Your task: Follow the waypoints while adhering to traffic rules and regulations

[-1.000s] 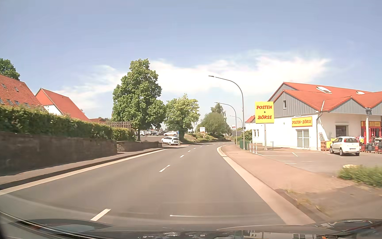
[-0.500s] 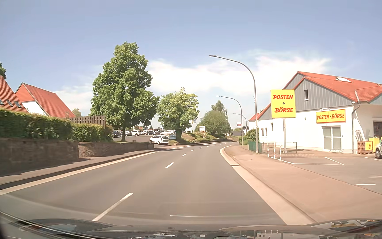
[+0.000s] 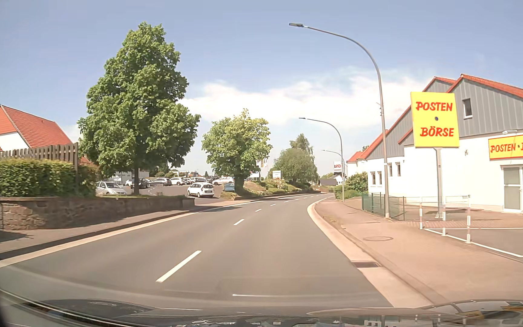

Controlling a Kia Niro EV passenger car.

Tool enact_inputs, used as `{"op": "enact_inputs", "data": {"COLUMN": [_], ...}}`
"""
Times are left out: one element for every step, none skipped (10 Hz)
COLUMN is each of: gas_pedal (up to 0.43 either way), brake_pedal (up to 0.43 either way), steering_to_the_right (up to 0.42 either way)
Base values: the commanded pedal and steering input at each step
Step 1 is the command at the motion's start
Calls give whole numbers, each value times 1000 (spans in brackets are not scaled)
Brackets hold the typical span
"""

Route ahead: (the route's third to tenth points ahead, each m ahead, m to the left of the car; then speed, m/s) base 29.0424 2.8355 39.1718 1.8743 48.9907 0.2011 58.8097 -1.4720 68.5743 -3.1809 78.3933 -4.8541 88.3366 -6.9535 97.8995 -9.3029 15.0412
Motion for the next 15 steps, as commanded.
{"op": "enact_inputs", "data": {"gas_pedal": [150,150,150,150,150,150,150,150,150,150,150,150,150,150,150], "brake_pedal": [0,0,0,0,0,0,0,0,0,0,0,0,0,0,0], "steering_to_the_right": [0,1,3,6,9,10,11,13,15,17,19,18,19,20,20]}}
